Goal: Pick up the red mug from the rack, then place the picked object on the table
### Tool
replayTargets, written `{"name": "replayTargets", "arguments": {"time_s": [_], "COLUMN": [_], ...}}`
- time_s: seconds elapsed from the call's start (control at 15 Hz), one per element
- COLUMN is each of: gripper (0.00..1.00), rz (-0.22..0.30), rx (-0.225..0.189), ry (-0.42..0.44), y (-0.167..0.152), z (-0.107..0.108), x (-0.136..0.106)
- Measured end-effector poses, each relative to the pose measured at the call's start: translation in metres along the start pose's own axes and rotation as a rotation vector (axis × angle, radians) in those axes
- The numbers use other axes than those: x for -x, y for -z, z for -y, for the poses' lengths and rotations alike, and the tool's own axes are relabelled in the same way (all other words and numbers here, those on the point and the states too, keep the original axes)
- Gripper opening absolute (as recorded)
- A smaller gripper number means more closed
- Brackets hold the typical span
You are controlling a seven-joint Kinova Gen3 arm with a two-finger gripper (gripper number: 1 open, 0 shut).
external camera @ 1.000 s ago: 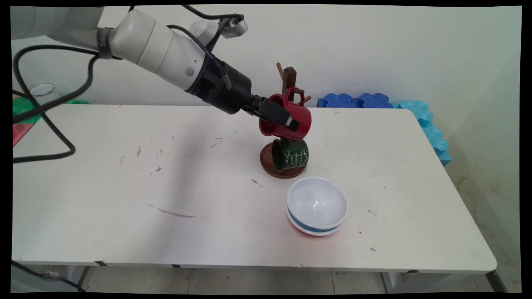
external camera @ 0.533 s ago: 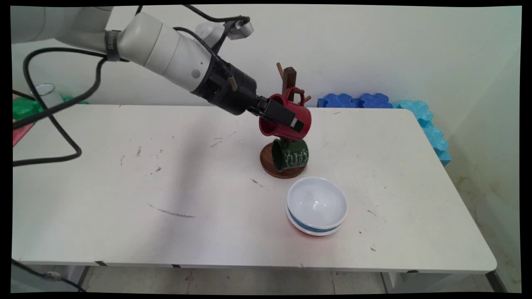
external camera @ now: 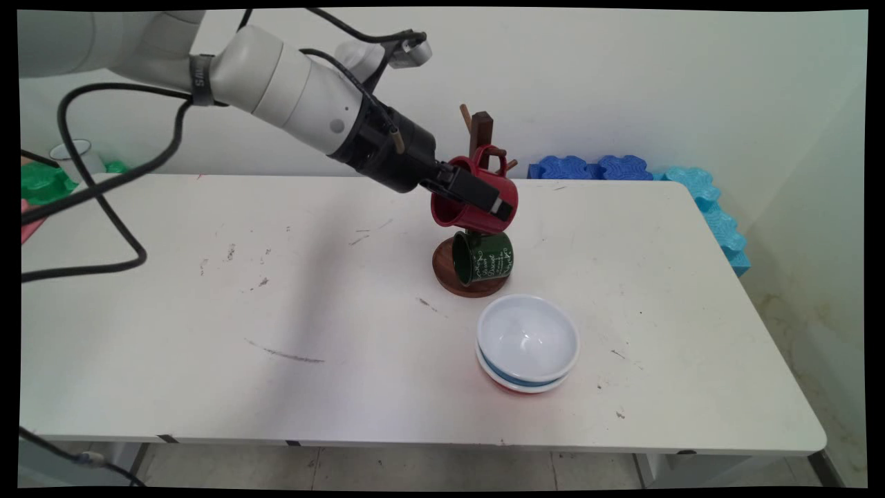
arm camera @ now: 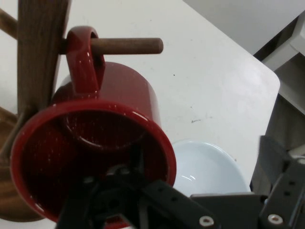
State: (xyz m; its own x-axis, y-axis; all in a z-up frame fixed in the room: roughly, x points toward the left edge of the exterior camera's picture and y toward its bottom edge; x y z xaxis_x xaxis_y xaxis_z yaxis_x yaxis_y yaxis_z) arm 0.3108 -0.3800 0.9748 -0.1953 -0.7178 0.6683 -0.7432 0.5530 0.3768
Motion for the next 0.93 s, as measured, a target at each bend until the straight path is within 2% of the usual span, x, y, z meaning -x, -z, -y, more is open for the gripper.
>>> {"name": "replayTargets", "arguments": {"time_s": [0.07,0.93], "gripper": [0.0,0.0], "rz": [-0.001,-0.009], "rx": [-0.001,-0.022], "ry": [-0.001,-0.006], "y": [-0.0013,-0.0074], "z": [0.0001,0.0042], "x": [-0.0005,-0.0015]}}
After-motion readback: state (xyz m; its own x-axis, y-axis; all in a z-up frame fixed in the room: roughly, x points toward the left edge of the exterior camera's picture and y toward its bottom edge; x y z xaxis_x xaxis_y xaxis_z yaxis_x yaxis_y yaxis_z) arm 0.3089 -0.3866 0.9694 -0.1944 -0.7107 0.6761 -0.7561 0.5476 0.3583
